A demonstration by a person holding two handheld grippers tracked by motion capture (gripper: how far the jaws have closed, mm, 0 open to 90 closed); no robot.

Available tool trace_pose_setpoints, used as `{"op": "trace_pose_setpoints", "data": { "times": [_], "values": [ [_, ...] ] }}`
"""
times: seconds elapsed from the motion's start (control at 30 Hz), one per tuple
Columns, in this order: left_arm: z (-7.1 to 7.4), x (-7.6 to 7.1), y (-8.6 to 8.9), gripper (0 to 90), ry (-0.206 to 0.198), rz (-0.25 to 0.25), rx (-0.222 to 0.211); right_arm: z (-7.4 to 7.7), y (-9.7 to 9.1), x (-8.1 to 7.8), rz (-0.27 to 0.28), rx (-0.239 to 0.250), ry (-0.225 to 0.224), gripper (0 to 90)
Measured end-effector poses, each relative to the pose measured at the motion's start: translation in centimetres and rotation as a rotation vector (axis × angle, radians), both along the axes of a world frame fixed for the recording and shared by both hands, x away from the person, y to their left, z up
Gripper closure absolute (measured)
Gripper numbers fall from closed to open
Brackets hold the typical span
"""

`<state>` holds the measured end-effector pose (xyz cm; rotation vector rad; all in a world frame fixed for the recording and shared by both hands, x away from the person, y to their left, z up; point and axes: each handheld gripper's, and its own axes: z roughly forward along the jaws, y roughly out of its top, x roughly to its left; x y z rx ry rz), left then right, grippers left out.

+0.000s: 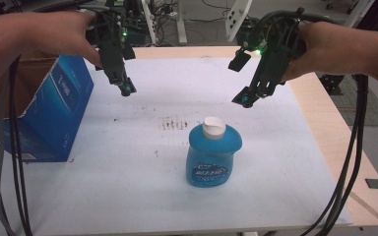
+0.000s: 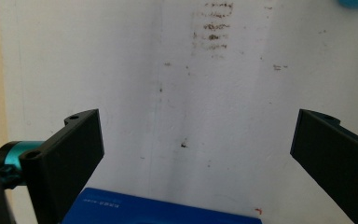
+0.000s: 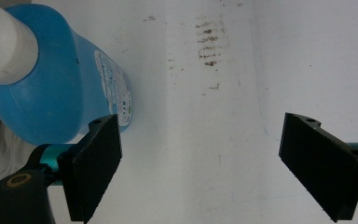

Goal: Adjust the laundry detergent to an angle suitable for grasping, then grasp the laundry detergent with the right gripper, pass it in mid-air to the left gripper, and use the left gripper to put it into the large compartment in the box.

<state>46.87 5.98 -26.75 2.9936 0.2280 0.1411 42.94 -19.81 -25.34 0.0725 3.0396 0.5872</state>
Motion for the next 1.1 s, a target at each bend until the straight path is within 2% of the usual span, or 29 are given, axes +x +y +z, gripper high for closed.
{"op": "trace_pose_setpoints", "data": {
  "times": [0.2,0.4,0.7,0.9,1.1],
  "values": [
    [0.1,-0.2,0.0,2.5,-0.001,0.0,0.005,0.3,-0.2,-0.3,0.002,0.017,-0.005,12.1],
    [0.1,-0.3,-0.2,2.5,-0.001,0.002,0.0,0.4,-0.4,-0.4,0.003,0.008,-0.006,12.2],
    [-0.1,-0.3,-0.2,2.4,0.002,0.0,0.008,0.2,-1.0,-0.9,-0.002,0.021,0.0,12.1],
    [-0.1,-0.4,-0.3,2.4,0.0,-0.001,0.01,-0.2,-2.0,-1.9,-0.009,0.061,0.012,12.1],
    [-0.3,-0.4,-0.2,2.4,-0.002,-0.016,0.022,-0.8,-3.2,-3.0,-0.007,0.121,0.024,12.1]
  ]
}}
